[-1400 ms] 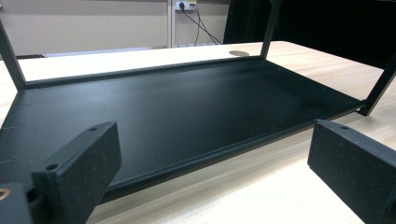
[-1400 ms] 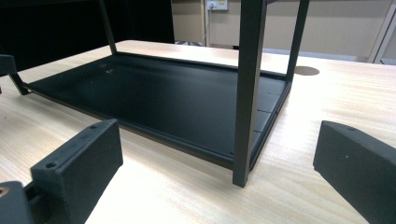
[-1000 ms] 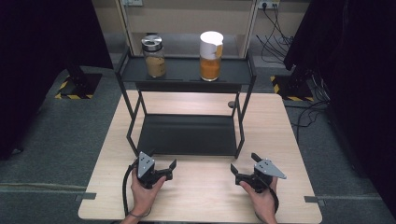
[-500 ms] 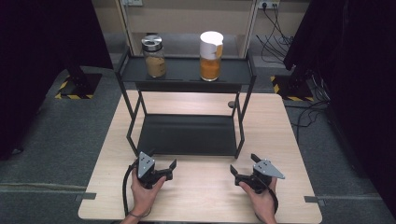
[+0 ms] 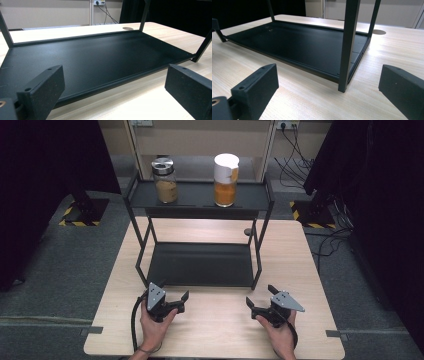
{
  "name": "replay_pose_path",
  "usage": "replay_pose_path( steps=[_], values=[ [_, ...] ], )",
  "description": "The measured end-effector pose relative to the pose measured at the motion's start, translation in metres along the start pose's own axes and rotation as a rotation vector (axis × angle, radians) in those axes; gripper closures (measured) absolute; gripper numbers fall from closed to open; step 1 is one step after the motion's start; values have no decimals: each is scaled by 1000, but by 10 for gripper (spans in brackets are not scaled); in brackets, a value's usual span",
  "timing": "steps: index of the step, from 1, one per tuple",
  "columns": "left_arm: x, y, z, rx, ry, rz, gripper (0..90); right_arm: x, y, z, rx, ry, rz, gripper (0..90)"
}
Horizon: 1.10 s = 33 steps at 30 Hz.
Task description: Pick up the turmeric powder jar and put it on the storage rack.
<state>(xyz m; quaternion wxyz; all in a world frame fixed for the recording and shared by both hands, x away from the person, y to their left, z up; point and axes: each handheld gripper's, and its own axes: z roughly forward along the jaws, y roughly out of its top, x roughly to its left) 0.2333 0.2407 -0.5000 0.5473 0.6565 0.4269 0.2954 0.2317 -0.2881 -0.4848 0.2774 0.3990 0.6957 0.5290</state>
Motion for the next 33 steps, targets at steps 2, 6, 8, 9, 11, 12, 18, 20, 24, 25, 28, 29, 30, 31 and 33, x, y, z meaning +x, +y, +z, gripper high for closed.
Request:
replay_pose_path(
  steps=[2,6,8,9,11,12,18,20,24,25,28,29,30,31,33],
  values=[
    [0,0,0,0,0,1,22,-1,-1,-1,-4,1,9,29],
    [0,0,0,-1,-1,-3,22,-3,-2,-2,-7,3,19,29],
    [1,0,0,-1,-2,-5,22,-3,-2,-2,-7,4,22,29],
    [1,0,0,-1,-2,-5,22,-3,-2,-2,-7,4,22,29],
    [1,0,0,0,-2,-6,22,-4,-2,-2,-9,6,25,29],
    [1,0,0,1,-2,-6,22,-4,-2,-2,-9,5,24,29],
    [1,0,0,0,-2,-4,22,-3,-2,-2,-7,5,16,30],
    [1,0,0,0,-2,-4,22,-3,-2,-2,-8,4,19,30],
    [1,0,0,0,-2,-4,22,-3,-2,-2,-9,5,20,30],
    [1,0,0,0,-2,-4,22,-3,-2,-2,-9,5,18,30],
    [0,0,0,0,-1,-3,22,-3,-2,-2,-9,5,16,31],
    [1,0,0,0,-2,-3,22,-3,-2,-2,-10,5,16,30],
    [1,0,0,1,-2,-3,22,-3,-2,-2,-11,6,15,31],
    [0,0,0,1,-1,-3,22,-3,-2,-2,-11,6,15,31],
    [1,0,0,0,-2,-3,22,-3,-3,-2,-13,4,14,31]
  ],
)
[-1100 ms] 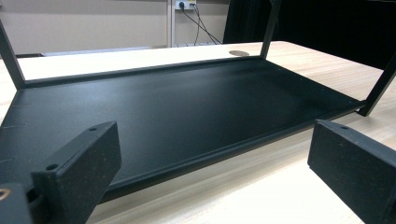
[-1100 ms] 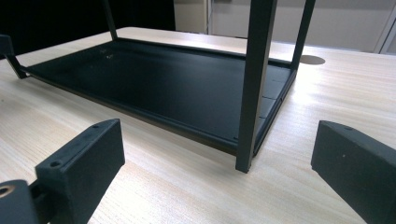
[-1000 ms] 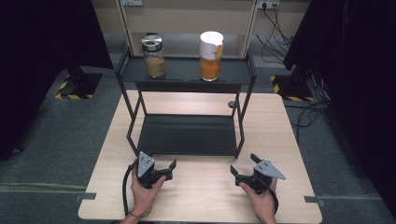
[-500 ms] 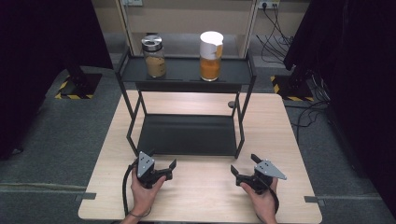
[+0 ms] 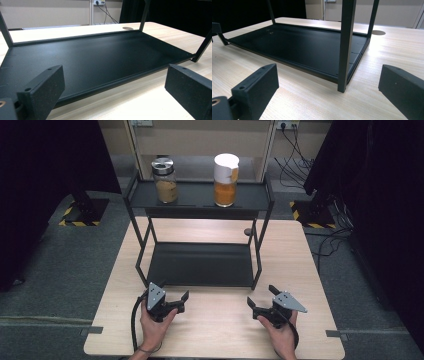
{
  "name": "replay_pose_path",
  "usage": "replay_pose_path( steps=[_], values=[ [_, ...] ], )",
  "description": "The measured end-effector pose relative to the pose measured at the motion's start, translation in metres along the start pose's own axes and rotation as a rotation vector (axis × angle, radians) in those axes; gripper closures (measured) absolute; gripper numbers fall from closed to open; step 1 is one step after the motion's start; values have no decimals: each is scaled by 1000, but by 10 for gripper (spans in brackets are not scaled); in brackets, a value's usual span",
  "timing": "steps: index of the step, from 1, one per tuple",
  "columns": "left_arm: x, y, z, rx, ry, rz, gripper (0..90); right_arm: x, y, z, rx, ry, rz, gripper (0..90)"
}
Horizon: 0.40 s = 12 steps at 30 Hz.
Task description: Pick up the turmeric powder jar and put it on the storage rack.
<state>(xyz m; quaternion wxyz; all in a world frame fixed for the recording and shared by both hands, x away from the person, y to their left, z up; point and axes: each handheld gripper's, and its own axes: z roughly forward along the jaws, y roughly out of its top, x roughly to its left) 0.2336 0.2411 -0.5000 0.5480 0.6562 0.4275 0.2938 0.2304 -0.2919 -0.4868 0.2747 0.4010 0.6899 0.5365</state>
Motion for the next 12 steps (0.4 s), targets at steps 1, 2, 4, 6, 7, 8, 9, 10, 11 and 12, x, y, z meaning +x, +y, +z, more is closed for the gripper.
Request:
replay_pose_path(
  steps=[1,2,4,6,7,8,9,10,11,12],
  values=[
    [0,0,0,1,0,0,22,0,0,0,1,0,0,31],
    [0,0,0,1,0,0,22,0,0,0,1,1,-2,31],
    [0,1,0,3,1,1,22,0,0,-1,1,1,-2,31],
    [0,1,0,3,1,1,22,0,0,-1,-1,3,-1,31],
    [0,0,0,2,1,0,22,0,-1,-1,-3,4,-2,30],
    [0,0,0,2,2,0,22,-1,-1,-1,-2,4,-1,31],
    [0,0,0,2,1,-1,22,-1,-1,-1,-3,5,0,31],
    [0,0,0,2,1,-1,22,-1,-1,-1,-2,6,2,31],
    [0,0,0,2,1,-2,22,-1,-1,-1,-1,7,0,31],
    [0,0,0,1,1,-2,22,-1,-1,-1,-1,8,2,31]
  ],
)
